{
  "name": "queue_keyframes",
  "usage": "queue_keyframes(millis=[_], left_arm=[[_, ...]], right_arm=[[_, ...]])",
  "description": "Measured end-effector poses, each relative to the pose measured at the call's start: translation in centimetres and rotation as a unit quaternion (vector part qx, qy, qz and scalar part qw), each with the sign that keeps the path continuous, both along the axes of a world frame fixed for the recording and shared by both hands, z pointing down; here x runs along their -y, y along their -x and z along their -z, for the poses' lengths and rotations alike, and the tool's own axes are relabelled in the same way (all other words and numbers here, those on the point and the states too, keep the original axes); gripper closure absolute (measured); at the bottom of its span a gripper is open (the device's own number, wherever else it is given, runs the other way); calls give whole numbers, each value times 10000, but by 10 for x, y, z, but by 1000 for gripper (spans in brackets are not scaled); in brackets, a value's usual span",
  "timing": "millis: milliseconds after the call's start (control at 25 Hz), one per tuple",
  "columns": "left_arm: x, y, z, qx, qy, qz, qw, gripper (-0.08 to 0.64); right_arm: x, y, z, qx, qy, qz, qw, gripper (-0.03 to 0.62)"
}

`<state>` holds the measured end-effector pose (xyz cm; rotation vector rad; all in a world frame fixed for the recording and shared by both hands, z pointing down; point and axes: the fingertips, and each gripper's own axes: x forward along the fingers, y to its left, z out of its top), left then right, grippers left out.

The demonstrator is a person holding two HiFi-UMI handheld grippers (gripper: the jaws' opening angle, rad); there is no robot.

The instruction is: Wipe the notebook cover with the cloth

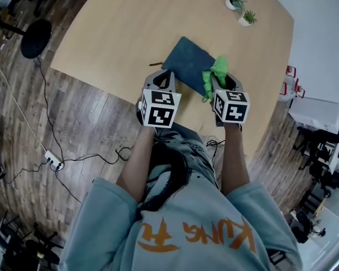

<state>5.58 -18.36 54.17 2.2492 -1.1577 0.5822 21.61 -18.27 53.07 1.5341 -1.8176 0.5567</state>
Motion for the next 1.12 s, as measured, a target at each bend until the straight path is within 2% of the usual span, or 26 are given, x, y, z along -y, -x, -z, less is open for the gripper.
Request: queue_keyframes(millis=[200,600,880,1120], left_arm=[[-2,21,3,-38,12,303,9995,545],[1,68,8,-16,-41,909,9959,543],[-2,86,5,31,-14,1021,9948,545],[-3,93,3,85,0,1054,9944,543]], right_arm=[[14,40,15,93,-141,493,9986,462],[28,126,7,258,-55,1463,9889,462],[37,169,-5,351,-1,1785,9833,462],[45,171,-29,285,224,1791,9832,463]])
